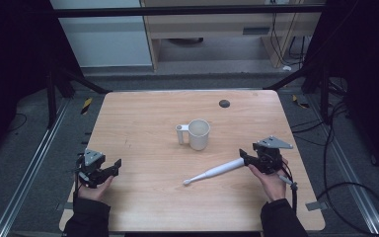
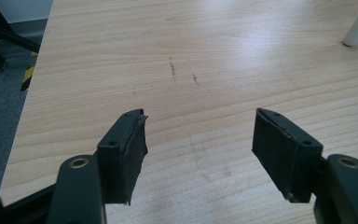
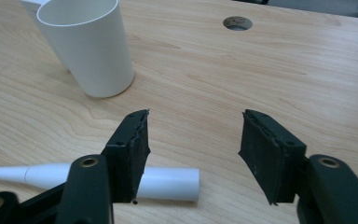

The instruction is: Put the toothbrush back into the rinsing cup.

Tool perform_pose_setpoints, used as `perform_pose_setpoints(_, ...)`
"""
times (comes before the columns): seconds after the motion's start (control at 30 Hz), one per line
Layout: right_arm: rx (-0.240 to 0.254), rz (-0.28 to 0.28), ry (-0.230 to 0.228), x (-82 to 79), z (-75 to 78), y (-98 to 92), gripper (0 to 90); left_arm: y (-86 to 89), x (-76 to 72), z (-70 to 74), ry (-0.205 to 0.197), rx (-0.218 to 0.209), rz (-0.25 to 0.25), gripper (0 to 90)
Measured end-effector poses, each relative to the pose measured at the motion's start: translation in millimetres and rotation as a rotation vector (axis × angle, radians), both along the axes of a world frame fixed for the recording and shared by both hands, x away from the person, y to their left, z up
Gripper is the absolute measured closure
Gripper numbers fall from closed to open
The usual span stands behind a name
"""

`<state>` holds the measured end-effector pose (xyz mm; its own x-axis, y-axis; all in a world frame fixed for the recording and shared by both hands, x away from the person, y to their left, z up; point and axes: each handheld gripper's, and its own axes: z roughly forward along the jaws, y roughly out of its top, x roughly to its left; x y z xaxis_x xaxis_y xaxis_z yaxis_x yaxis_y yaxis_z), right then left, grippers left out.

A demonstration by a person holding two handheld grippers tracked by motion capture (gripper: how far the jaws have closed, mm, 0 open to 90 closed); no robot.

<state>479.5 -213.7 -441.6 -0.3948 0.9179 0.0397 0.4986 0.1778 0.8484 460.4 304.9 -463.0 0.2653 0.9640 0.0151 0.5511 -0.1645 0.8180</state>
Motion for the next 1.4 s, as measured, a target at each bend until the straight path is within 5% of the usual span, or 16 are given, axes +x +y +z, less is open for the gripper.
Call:
perform_pose_setpoints(0.33,-0.008,0.012,0.030,14.1,-6.9,10.2,56.9,0.1,0.2,-0.2,0.000,0.001,-0.001,34.0)
perform_pose_setpoints(0.83,-0.094,0.031,0.101,26.2,-27.5,19.7,77.9,-1.3,0.1,0.0,-0.003,0.010,-0.011,34.3)
perform_pose_setpoints(1.4,-0.135,0.041,0.202,30.9,-36.5,21.1,84.8,-1.4,-0.1,0.2,-0.004,0.012,-0.013,34.6)
